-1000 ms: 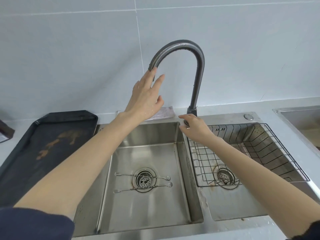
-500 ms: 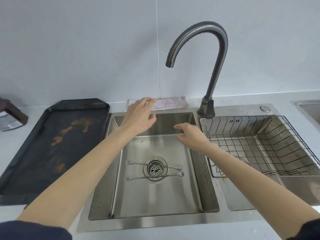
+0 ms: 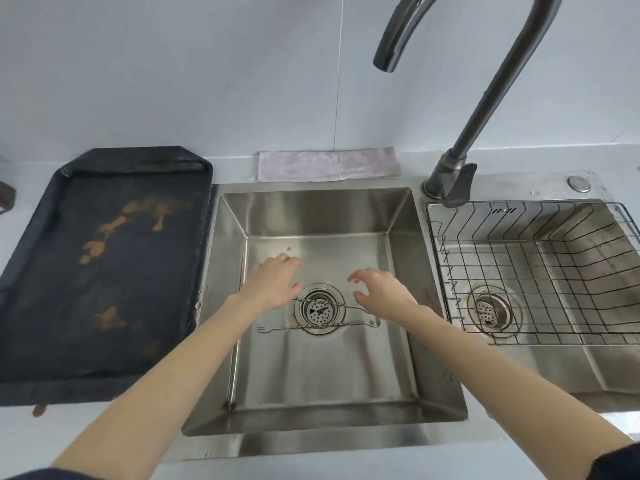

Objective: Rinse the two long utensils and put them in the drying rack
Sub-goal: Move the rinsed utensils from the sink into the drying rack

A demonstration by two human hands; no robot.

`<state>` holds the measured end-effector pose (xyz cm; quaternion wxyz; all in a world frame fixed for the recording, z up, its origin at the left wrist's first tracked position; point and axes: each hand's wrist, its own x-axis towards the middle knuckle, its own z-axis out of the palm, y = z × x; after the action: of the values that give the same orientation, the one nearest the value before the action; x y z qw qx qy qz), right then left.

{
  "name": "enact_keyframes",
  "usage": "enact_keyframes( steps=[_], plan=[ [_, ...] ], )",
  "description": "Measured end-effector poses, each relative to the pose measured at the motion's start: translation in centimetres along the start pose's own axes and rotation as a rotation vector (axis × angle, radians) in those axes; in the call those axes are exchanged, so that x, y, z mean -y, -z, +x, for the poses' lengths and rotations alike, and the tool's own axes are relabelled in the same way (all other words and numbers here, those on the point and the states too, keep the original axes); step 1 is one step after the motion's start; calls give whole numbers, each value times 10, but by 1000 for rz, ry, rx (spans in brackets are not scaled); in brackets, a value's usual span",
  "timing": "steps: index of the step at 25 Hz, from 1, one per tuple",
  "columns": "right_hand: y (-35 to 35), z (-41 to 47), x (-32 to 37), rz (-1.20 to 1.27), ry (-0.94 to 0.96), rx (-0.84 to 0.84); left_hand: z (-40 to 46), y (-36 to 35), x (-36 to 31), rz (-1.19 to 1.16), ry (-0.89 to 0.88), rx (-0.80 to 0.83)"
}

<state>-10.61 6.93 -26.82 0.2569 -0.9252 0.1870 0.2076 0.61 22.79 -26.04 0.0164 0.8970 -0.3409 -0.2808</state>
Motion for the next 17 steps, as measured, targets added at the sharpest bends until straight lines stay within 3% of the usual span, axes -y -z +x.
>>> enact_keyframes(
  steps=[12, 17],
  plan=[
    [-75, 50, -17, -18, -111, 226, 30, -84, 26, -79, 85, 152],
    [-94, 57, -19, -70, -107, 257, 38, -113, 30, -8, 68, 218]
  ],
)
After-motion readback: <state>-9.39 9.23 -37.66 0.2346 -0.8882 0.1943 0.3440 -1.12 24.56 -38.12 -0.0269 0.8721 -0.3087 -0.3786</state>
